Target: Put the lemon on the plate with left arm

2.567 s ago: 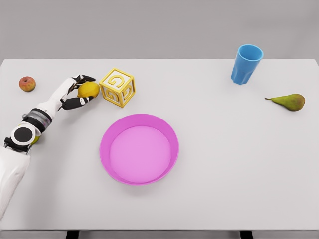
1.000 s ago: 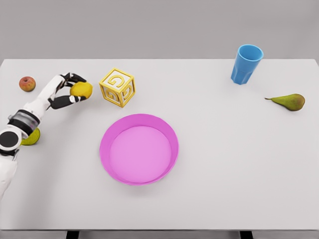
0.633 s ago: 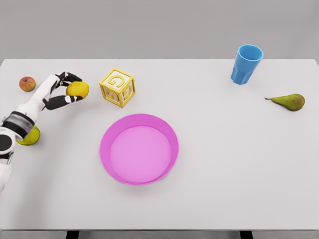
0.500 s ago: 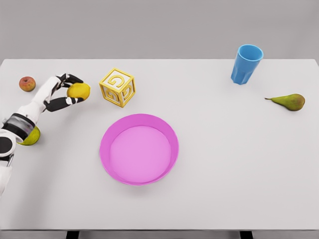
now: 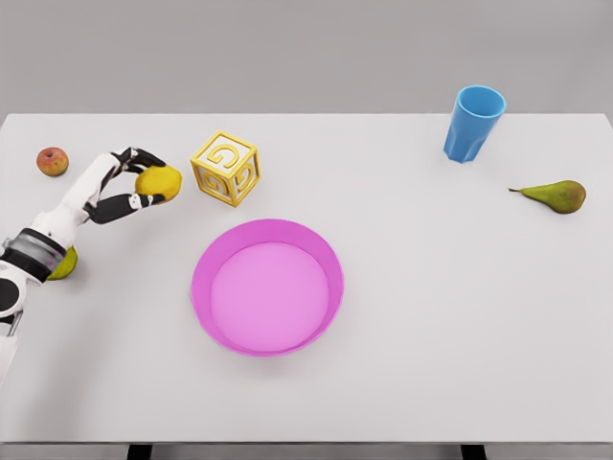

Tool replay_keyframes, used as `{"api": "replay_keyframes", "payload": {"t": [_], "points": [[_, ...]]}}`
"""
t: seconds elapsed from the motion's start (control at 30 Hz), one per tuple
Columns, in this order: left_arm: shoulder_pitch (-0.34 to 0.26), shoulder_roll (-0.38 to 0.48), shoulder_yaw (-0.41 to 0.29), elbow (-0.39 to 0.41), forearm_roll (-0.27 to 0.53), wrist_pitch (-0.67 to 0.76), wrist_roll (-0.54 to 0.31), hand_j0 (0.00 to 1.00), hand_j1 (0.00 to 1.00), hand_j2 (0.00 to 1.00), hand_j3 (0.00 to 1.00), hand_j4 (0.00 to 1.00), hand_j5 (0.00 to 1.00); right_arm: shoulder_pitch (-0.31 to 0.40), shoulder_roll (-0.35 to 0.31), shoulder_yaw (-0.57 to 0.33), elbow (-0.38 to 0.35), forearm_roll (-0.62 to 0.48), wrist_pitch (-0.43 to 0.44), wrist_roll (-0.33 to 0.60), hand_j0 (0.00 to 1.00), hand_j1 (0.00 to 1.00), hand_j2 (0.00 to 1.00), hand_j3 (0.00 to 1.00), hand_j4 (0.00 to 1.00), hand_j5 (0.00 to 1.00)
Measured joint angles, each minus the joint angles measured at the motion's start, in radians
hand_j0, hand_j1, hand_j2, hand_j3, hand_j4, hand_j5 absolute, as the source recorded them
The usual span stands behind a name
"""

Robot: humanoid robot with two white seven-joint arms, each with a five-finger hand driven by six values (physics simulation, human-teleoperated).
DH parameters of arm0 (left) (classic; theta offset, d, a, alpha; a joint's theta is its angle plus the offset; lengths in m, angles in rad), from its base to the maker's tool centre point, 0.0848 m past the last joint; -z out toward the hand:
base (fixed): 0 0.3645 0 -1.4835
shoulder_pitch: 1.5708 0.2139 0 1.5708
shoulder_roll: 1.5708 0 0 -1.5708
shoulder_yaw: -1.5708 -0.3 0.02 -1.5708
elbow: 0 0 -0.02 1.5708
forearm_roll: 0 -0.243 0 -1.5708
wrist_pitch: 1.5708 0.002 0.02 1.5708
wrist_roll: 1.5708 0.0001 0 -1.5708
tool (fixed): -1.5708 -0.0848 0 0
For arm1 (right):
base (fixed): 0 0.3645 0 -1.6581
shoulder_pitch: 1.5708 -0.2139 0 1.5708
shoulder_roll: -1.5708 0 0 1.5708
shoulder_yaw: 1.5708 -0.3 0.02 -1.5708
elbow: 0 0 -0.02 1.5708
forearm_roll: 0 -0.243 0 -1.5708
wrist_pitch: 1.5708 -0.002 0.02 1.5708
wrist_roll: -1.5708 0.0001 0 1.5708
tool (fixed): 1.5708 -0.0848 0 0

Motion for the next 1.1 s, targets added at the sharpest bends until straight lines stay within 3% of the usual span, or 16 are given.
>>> {"api": "replay_keyframes", "payload": {"t": [1.1], "points": [[0.052,-0.001,-0.013,-0.094,-0.002,-0.088,0.000,0.52,0.52,0.52,0.52,0.52,0.52,0.000,0.000,0.000,0.000,0.000,0.000,0.000,1.00,1.00,1.00,1.00,1.00,1.00]]}}
